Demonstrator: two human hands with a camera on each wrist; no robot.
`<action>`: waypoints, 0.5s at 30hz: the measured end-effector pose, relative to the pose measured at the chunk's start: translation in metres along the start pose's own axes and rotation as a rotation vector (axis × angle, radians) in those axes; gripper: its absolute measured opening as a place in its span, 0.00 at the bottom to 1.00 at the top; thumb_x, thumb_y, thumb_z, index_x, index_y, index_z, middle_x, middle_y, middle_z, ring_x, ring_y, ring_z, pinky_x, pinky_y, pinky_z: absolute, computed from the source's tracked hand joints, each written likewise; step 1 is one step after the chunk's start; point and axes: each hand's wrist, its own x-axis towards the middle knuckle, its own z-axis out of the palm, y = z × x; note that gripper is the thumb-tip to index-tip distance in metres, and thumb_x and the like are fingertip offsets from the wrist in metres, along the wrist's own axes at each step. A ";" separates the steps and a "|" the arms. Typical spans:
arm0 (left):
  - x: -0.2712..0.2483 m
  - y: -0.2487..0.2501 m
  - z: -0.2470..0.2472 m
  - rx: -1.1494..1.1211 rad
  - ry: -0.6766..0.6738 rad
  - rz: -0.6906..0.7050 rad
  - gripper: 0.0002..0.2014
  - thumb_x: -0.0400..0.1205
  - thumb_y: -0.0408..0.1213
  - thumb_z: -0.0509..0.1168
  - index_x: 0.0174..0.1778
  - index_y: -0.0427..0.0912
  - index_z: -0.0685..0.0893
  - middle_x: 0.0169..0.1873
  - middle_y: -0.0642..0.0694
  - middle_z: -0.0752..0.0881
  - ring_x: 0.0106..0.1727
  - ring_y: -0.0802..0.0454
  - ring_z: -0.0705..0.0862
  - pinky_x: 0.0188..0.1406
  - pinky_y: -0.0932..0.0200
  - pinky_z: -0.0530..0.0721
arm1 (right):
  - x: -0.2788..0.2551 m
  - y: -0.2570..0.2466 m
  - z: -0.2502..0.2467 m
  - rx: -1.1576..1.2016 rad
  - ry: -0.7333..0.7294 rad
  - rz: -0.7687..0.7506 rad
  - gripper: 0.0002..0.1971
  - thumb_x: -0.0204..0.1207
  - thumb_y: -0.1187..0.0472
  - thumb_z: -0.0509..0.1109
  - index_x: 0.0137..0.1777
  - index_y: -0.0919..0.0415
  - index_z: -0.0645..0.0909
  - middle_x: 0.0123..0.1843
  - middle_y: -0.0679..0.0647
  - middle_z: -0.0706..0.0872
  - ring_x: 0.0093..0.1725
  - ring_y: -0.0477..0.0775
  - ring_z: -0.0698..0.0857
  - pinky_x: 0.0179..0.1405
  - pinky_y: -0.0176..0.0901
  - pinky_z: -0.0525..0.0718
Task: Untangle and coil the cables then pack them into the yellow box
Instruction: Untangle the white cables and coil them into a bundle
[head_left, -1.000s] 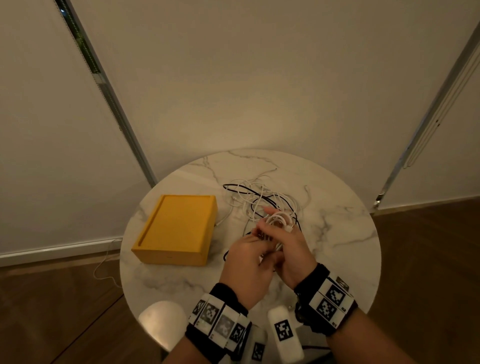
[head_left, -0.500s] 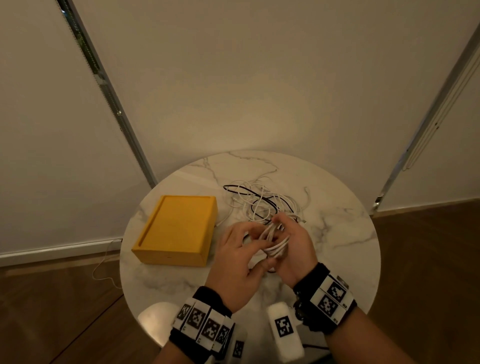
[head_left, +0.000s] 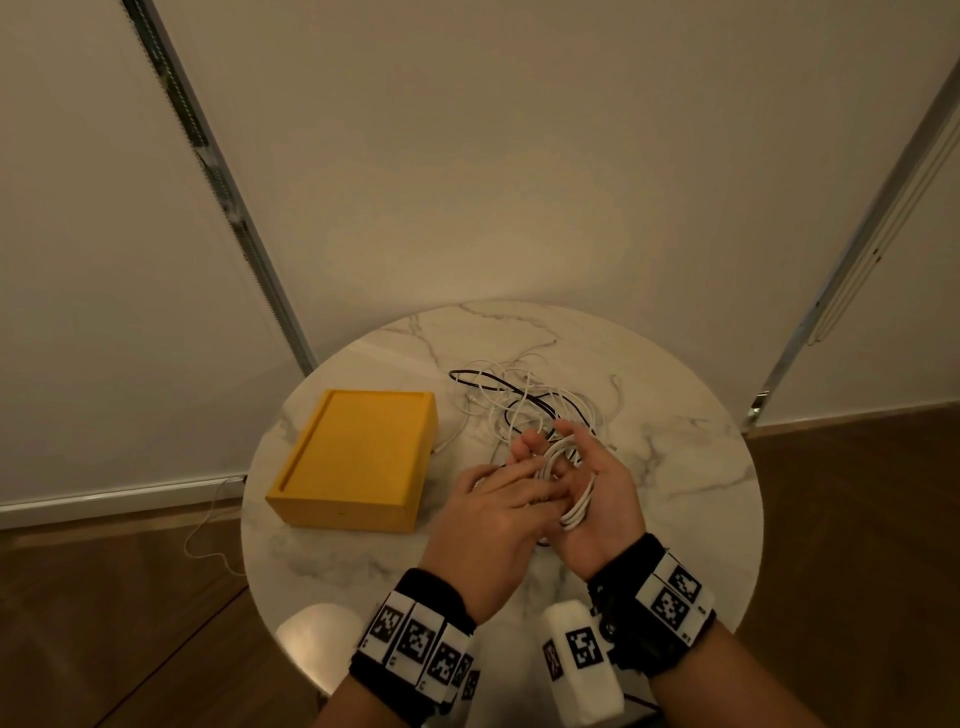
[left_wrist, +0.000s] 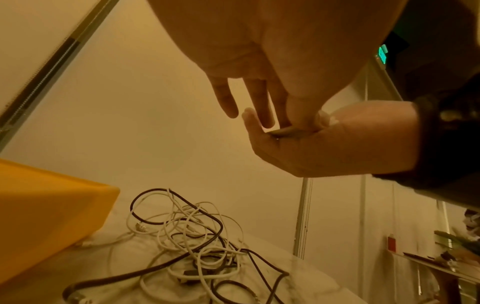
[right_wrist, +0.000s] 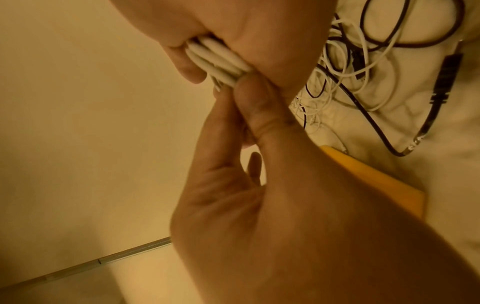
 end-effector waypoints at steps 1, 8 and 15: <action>0.001 0.000 -0.001 -0.002 0.024 0.014 0.15 0.81 0.39 0.61 0.58 0.53 0.89 0.61 0.59 0.88 0.74 0.57 0.78 0.67 0.51 0.72 | -0.001 0.000 0.001 -0.012 -0.001 0.001 0.08 0.78 0.53 0.72 0.53 0.55 0.84 0.51 0.60 0.90 0.51 0.60 0.90 0.44 0.49 0.93; -0.001 0.004 0.002 -0.042 0.085 0.034 0.08 0.83 0.43 0.63 0.46 0.48 0.88 0.52 0.56 0.91 0.67 0.58 0.83 0.67 0.53 0.76 | -0.001 -0.003 0.004 -0.044 0.012 -0.023 0.11 0.86 0.50 0.65 0.54 0.56 0.82 0.42 0.57 0.88 0.40 0.59 0.89 0.49 0.51 0.87; 0.001 0.004 -0.003 0.058 0.126 -0.027 0.09 0.80 0.35 0.59 0.44 0.49 0.86 0.49 0.54 0.90 0.58 0.58 0.84 0.62 0.53 0.77 | 0.005 -0.001 0.005 -0.117 -0.060 0.059 0.14 0.81 0.56 0.72 0.64 0.55 0.81 0.48 0.60 0.90 0.46 0.61 0.91 0.42 0.48 0.91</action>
